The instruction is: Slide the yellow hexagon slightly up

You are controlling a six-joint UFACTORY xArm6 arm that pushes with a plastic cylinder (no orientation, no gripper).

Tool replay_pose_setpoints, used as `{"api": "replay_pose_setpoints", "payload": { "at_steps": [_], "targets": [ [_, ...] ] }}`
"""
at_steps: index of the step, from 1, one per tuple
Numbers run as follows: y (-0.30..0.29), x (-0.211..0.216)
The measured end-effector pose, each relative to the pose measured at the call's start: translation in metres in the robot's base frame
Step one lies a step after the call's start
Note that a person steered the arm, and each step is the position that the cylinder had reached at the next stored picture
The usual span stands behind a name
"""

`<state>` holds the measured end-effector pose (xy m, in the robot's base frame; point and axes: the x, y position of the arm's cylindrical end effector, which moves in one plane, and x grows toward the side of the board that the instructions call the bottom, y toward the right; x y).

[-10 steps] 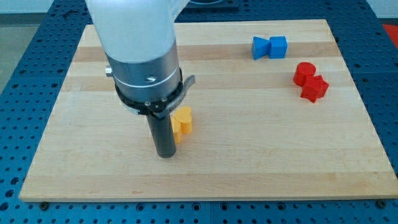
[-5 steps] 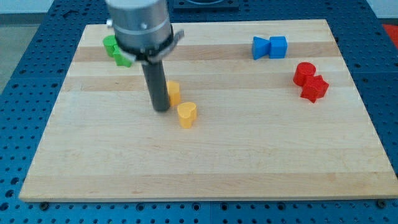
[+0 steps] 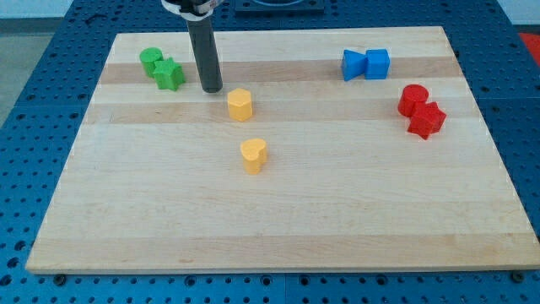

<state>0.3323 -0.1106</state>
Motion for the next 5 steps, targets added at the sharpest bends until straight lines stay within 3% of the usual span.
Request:
{"api": "replay_pose_setpoints", "payload": {
  "at_steps": [2, 5],
  "targets": [
    [0.002, 0.049],
    [0.001, 0.054]
  ]
}}
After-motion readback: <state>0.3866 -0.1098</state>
